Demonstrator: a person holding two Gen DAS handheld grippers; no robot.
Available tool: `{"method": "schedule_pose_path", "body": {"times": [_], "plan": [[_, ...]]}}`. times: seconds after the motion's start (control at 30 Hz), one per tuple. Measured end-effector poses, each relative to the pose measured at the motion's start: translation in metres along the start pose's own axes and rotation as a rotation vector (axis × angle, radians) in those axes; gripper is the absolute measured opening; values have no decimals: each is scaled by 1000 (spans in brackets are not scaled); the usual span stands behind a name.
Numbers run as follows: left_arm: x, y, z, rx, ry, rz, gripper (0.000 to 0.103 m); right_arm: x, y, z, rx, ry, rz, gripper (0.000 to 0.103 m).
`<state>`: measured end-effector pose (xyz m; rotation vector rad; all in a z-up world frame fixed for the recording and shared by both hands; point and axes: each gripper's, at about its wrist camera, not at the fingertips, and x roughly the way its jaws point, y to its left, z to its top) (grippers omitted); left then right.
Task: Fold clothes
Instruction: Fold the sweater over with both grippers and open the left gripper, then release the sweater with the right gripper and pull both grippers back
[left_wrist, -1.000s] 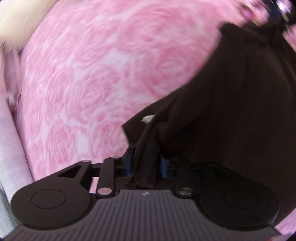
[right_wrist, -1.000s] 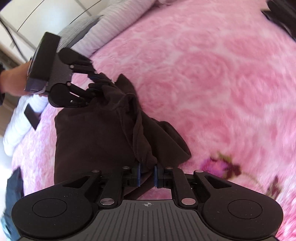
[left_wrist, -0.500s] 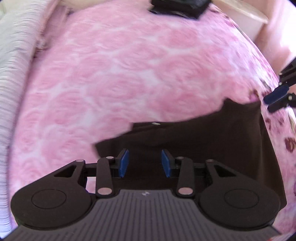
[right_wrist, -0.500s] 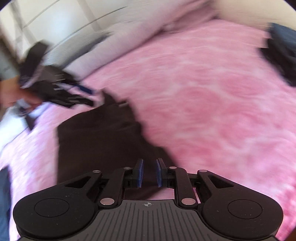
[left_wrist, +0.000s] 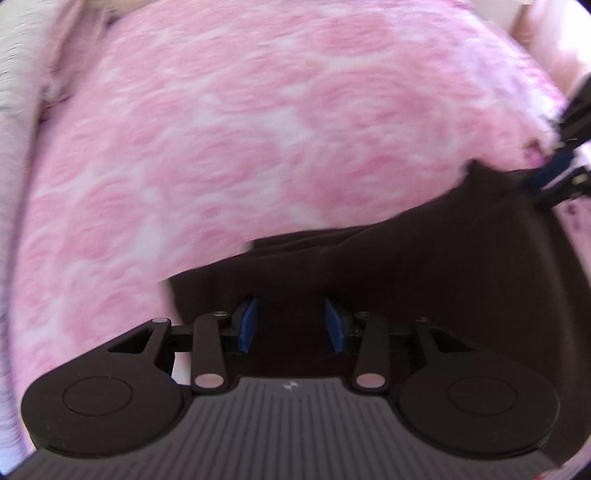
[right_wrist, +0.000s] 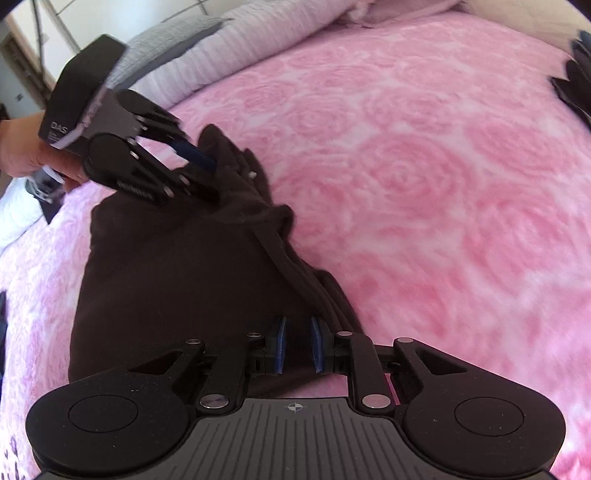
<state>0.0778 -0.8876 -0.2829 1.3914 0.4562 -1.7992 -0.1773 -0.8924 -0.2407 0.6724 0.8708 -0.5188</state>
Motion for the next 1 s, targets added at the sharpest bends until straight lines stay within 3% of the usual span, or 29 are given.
{"method": "schedule_pose_path", "body": {"times": [0.1, 0.17, 0.2, 0.33, 0.43, 0.57, 0.63, 0.7, 0.8, 1.0], "plan": [[-5, 20, -11, -55, 28, 85, 33, -8, -4, -5, 41, 20, -32, 18], [-18, 20, -18, -18, 18, 129, 33, -16, 3, -6, 34, 40, -109, 19], [-25, 17, -22, 7, 5, 134, 33, -23, 6, -5, 30, 20, -100, 19], [-45, -8, -36, 92, -39, 91, 33, -36, 38, 2, -75, -66, -36, 19], [-37, -28, -41, 124, -32, 54, 33, -20, 64, 14, -181, -107, 3, 19], [-8, -35, -40, 91, -8, 31, 33, 28, 70, 38, -240, -68, 2, 19], [1, -27, -38, 56, -5, 10, 38, 51, 59, 47, -227, -14, 1, 18], [0, -18, -37, 15, -22, -8, 38, 55, 45, 54, -183, -18, 28, 18], [-6, -9, -37, -27, -67, 10, 38, 39, 43, 51, -186, -52, 22, 18], [12, 0, -28, -68, -37, 18, 42, 29, 38, 32, -158, -36, -8, 18]]}}
